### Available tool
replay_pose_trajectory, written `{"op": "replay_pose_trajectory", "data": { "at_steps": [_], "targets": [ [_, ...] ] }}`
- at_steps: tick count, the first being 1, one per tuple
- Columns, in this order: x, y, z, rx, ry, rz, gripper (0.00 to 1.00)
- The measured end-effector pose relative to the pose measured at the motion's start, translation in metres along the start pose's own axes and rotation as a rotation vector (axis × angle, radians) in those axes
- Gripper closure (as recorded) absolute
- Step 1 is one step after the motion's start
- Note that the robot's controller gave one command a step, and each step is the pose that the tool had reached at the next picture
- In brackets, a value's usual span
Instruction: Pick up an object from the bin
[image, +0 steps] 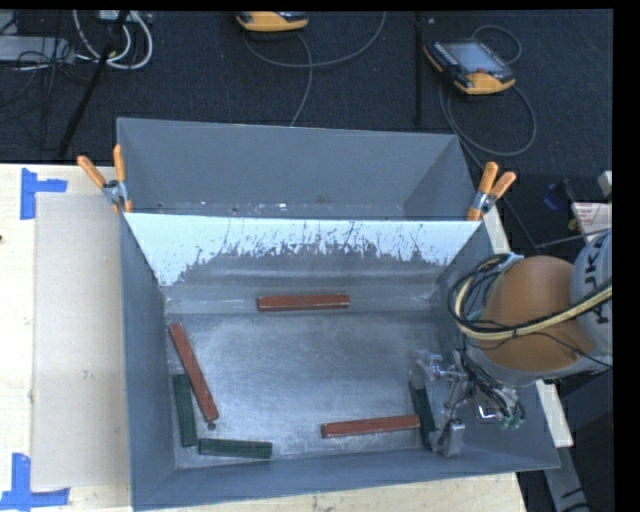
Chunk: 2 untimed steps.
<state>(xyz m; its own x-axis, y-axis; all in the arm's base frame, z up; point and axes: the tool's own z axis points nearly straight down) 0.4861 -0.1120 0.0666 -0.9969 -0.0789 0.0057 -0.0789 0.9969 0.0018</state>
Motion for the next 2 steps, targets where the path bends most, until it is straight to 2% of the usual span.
{"op": "replay_pose_trajectory", "data": {
  "at_steps": [1,2],
  "targets": [
    [-0.0152,0.0724,-0.0029,0.0,-0.006,-0.363,0.0],
    [-0.015,0.0705,-0.003,0.002,-0.005,-0.362,1.0]
  ]
}}
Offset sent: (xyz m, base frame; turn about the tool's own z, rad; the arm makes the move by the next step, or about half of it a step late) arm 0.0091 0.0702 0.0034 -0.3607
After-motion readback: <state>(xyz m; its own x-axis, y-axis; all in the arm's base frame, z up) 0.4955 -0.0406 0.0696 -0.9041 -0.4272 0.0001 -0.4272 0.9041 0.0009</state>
